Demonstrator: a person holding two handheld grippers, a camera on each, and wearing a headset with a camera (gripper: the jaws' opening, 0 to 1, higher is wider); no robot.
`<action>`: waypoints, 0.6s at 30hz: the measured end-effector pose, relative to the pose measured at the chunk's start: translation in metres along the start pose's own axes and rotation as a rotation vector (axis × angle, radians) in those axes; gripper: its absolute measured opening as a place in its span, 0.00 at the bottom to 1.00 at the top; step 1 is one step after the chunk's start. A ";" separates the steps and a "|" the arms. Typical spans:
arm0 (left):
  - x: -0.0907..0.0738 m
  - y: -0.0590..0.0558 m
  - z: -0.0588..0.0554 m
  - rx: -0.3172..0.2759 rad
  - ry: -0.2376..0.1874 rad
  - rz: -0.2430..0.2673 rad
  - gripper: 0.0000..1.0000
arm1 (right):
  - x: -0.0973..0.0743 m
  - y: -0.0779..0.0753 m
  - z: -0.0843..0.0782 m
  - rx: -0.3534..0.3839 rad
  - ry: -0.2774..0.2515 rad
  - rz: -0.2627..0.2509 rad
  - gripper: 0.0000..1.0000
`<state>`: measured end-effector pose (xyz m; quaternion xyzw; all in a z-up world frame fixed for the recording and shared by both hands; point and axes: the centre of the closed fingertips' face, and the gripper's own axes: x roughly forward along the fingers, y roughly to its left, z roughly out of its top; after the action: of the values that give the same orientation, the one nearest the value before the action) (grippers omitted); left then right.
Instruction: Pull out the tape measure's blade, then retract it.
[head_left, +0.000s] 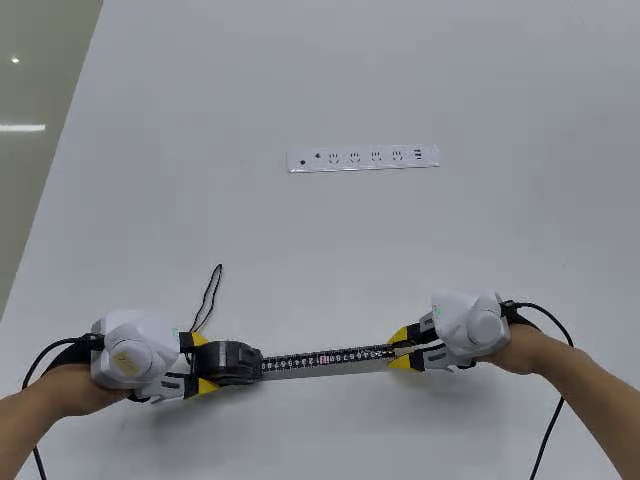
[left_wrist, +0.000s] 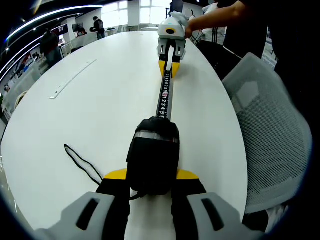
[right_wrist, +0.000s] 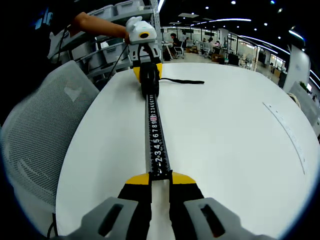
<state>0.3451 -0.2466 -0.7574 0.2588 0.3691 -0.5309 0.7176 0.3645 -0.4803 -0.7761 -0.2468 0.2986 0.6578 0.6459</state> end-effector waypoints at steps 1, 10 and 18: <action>0.000 0.000 0.000 0.000 0.000 0.000 0.27 | 0.000 0.000 -0.001 0.000 0.001 0.000 0.10; 0.000 -0.001 0.000 0.002 0.001 -0.001 0.27 | -0.005 0.001 -0.002 0.004 0.002 0.003 0.10; 0.000 -0.001 0.001 0.000 0.001 0.001 0.27 | -0.008 -0.001 -0.007 0.011 0.004 0.003 0.10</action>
<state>0.3448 -0.2477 -0.7570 0.2592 0.3694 -0.5304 0.7177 0.3657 -0.4911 -0.7748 -0.2442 0.3037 0.6567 0.6456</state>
